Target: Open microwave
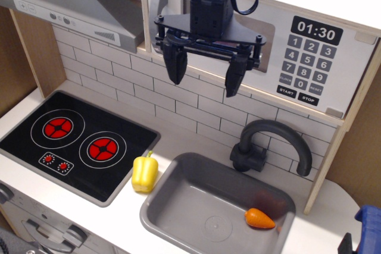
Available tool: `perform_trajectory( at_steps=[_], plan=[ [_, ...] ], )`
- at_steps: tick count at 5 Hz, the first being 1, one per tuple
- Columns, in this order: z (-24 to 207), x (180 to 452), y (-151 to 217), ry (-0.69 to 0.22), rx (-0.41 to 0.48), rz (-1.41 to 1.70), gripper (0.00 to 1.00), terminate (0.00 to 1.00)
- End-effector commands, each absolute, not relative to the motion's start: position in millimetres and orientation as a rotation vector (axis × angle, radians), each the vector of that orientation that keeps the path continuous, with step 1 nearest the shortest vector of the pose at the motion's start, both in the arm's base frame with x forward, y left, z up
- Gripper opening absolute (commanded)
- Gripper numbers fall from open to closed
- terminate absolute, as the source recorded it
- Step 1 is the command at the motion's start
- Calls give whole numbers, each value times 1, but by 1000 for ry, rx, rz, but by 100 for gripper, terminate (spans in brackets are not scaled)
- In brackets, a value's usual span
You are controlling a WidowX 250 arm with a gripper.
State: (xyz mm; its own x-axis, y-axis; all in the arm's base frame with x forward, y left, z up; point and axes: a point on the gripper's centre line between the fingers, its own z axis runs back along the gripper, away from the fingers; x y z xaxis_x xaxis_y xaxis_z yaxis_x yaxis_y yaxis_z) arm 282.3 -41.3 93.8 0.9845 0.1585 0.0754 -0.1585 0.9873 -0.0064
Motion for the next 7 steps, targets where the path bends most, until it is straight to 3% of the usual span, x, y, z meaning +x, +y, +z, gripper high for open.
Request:
perform_trajectory(
  at_steps=[1,4,7],
  plan=[
    [94,282,-41,-76,0,159,100,0],
    [110,331,43,-290,2,165,100,0],
    [103,355,58,-371,63,183,100,0]
  ],
)
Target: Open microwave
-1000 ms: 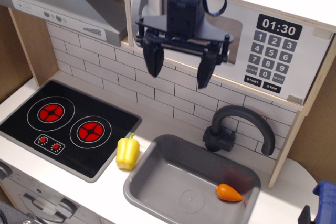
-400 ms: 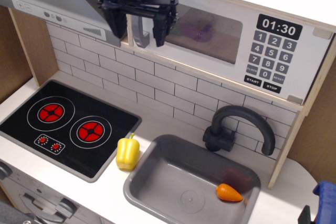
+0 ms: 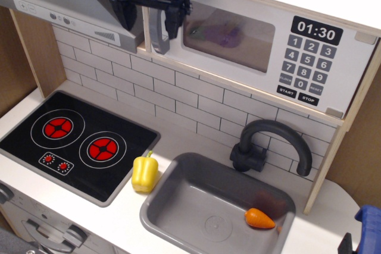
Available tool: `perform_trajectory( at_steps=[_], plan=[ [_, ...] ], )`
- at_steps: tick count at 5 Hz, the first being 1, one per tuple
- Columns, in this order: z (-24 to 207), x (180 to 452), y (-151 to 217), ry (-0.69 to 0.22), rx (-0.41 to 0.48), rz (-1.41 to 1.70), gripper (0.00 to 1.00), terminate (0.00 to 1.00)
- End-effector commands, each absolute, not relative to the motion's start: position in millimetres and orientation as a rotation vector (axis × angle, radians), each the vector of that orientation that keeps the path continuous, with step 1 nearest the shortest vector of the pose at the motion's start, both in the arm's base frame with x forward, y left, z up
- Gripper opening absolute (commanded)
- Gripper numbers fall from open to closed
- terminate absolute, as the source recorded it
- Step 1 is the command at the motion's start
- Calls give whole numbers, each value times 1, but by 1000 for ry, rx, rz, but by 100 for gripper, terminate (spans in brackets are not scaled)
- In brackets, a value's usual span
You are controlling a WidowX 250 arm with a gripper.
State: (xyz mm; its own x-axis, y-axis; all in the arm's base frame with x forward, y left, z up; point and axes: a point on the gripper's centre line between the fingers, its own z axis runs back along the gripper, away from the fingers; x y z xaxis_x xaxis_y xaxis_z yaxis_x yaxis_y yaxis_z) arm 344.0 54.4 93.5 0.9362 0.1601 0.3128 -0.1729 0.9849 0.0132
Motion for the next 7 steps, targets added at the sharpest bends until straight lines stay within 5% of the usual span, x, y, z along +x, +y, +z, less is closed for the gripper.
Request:
perform_trajectory(
  at_steps=[1,2,3,5,7],
  plan=[
    [100,361,62,-401,87,173,100,0],
    [98,365,61,-414,78,105,100,0],
    [100,364,61,-405,46,60,0,0],
    [105,355,60,-405,35,-37,0,0],
    [108,309,50,-418,18,-100,0,0]
  ],
)
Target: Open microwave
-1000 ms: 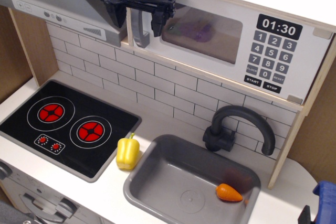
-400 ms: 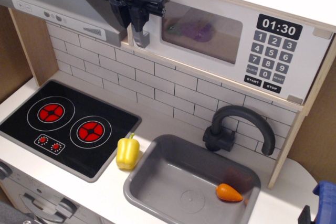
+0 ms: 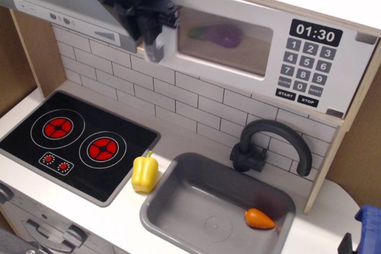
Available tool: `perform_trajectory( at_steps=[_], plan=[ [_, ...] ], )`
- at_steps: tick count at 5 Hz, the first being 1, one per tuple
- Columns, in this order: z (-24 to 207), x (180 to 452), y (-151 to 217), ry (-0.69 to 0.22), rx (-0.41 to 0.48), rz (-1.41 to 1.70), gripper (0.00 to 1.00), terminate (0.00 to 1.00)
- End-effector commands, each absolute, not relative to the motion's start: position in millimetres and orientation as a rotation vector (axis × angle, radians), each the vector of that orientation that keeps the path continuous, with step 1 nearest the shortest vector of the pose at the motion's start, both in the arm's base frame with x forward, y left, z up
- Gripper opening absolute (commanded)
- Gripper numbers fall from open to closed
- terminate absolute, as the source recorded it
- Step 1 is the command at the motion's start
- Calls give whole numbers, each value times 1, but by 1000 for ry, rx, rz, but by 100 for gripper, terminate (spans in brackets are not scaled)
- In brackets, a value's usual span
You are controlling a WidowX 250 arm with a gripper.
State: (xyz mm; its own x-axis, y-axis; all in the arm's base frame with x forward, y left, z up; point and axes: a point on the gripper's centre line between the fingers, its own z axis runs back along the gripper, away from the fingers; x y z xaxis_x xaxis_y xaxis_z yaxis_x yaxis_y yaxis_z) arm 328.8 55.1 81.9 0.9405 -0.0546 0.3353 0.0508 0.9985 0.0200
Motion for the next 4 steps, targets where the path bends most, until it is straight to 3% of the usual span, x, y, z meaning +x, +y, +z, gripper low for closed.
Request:
perform_trajectory(
  at_steps=[1,2,3,4],
  plan=[
    [113,277,38,-342,-17,-73,100,0],
    [120,238,41,-134,-64,-161,100,0],
    [120,231,64,-41,-51,-95,100,0],
    [113,235,95,-44,19,0,100,0]
  ],
)
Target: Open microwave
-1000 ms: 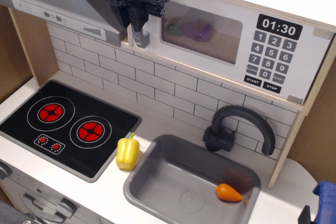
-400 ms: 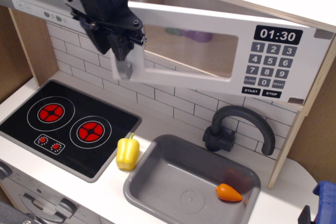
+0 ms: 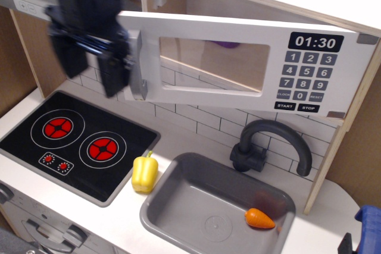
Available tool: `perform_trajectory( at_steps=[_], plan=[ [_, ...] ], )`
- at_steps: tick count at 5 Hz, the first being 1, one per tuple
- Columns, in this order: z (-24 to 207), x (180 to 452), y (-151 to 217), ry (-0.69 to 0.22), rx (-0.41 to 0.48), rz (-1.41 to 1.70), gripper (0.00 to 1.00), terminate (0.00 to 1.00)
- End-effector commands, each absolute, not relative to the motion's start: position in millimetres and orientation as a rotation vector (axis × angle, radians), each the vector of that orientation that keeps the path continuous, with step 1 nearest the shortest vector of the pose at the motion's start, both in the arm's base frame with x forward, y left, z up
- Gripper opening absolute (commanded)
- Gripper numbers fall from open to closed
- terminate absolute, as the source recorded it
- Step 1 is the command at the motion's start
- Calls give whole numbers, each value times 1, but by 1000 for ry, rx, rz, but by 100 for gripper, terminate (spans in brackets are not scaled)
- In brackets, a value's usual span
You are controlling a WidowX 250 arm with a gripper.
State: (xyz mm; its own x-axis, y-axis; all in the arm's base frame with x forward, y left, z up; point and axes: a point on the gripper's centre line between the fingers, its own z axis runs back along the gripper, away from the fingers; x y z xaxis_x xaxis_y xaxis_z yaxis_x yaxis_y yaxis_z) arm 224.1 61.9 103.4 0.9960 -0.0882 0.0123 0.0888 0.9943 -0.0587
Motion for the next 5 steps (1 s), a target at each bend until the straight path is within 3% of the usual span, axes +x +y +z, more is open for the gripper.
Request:
perform_trajectory(
  at_steps=[1,2,3,5],
  plan=[
    [107,267,126,-54,51,197,100,0],
    [111,299,147,-124,98,339,100,0],
    [122,317,155,-161,86,423,100,0],
    [115,314,93,-222,-13,213,100,0]
  ],
)
